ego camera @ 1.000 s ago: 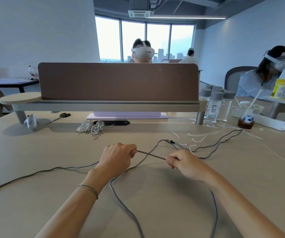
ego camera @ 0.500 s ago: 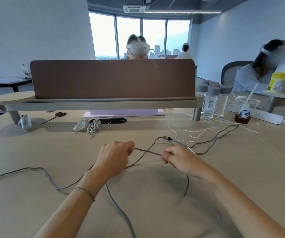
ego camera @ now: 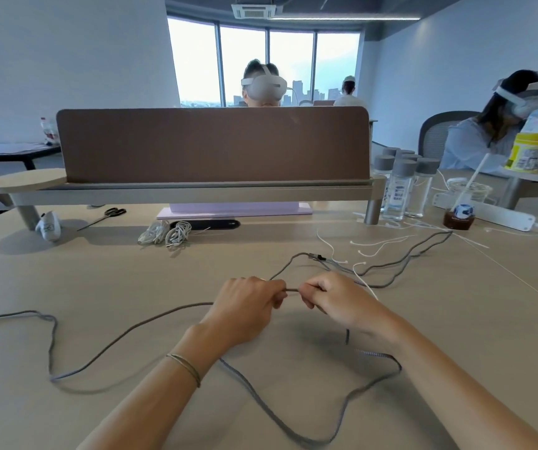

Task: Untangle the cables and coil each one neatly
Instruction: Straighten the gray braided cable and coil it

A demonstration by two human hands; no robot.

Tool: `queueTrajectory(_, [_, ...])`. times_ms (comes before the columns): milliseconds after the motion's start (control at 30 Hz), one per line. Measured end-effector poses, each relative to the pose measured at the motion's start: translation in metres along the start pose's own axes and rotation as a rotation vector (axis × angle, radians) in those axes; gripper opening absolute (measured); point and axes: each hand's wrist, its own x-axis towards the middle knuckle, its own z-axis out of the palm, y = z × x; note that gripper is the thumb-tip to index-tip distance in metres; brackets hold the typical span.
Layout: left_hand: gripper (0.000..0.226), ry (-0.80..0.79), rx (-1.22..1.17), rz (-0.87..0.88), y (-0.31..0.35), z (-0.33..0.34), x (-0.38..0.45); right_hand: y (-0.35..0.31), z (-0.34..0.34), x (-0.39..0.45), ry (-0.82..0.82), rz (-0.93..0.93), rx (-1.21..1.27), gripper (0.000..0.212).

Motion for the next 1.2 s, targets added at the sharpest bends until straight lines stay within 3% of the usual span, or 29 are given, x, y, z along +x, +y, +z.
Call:
queueTrajectory(267, [0.028, -0.002, -0.01, -0.182, -0.039, -0.016, -0.001, 0.015, -0.02, 0.0, 0.027, 0.048, -0.062, 0.045])
queueTrajectory(367, [0.025, 0.009, -0.029, -0.103, -0.023, -0.017, -0.007, 0.019, -0.019, 0.001, 0.07, 0.025, -0.103, 0.045])
queueTrajectory(500, [0.026, -0.052, -0.119, 0.023, 0.017, -0.002, -0.01, 0.011, -0.001, 0.001, 0.009, -0.043, -0.13, 0.039])
queueTrajectory(667, [0.023, -0.035, -0.024, -0.022, 0.014, -0.001, -0.003, 0.009, -0.001, -0.001, -0.008, -0.032, -0.179, 0.039])
queueTrajectory(1067, [0.024, 0.064, 0.013, -0.183, -0.041, -0.024, -0.006, 0.025, -0.023, -0.003, 0.143, 0.002, -0.35, 0.044])
queueTrajectory(1200, [0.022, 0.098, -0.057, -0.064, -0.015, -0.018, -0.011, 0.012, -0.012, -0.007, 0.192, -0.044, -0.392, 0.041])
